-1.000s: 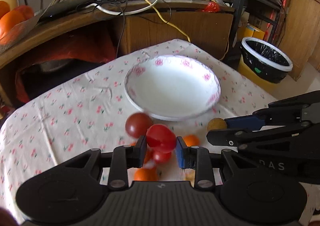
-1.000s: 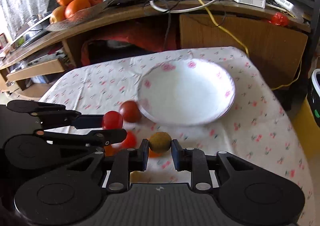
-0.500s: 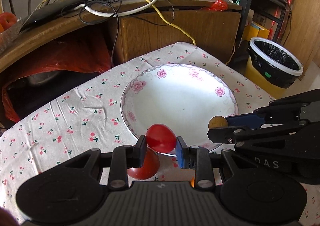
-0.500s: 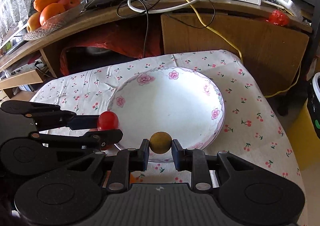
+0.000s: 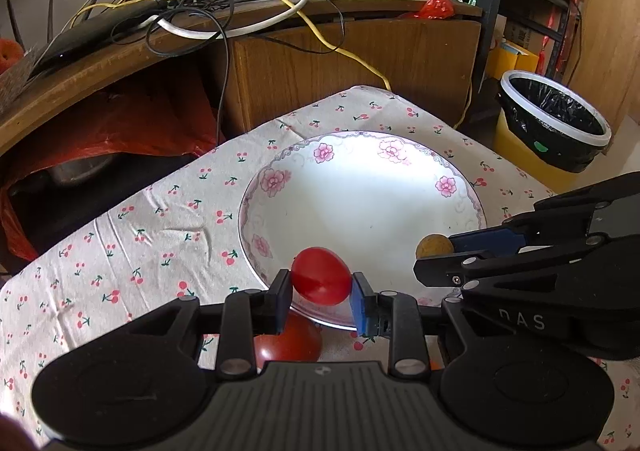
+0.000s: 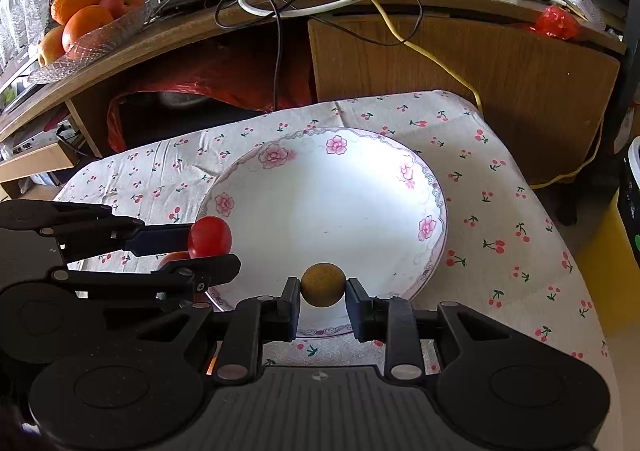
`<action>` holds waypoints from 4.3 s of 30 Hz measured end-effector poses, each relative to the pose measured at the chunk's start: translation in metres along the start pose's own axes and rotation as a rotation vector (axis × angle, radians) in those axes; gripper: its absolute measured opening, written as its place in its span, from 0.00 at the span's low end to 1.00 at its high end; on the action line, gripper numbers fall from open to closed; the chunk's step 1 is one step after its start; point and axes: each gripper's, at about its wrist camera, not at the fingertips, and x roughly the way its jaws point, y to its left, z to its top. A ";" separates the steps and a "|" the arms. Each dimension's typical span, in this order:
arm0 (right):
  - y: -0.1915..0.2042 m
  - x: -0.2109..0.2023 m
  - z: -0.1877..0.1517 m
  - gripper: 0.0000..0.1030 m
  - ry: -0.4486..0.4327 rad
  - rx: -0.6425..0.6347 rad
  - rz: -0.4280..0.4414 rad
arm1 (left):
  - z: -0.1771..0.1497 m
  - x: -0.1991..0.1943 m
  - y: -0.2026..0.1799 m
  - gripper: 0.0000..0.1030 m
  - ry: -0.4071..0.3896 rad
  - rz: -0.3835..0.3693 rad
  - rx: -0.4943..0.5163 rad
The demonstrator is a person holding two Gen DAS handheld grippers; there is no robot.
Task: Organize fruits
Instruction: 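Carry tomato in left gripper and kiwi in right gripper over white bowl, then open left gripper to drop tomato while right gripper drops kiwi into bowl, then grasp second brown kiwi with right gripper while left tool approaches tangerine, then close left gripper on orange tangerine while right gripper holds kiwi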
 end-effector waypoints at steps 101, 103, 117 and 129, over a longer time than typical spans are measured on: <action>0.051 -0.029 -0.072 0.27 0.152 -0.229 0.169 | -0.085 -0.047 0.005 0.40 0.119 -0.093 0.065; 0.050 -0.028 -0.073 0.29 0.150 -0.230 0.162 | -0.086 -0.047 0.003 0.42 0.115 -0.092 0.075; 0.059 -0.029 -0.074 0.22 0.165 -0.262 0.150 | -0.084 -0.046 0.002 0.36 0.126 -0.068 0.052; 0.054 -0.036 -0.065 0.21 0.134 -0.231 0.141 | -0.075 -0.052 -0.004 0.34 0.118 -0.076 0.073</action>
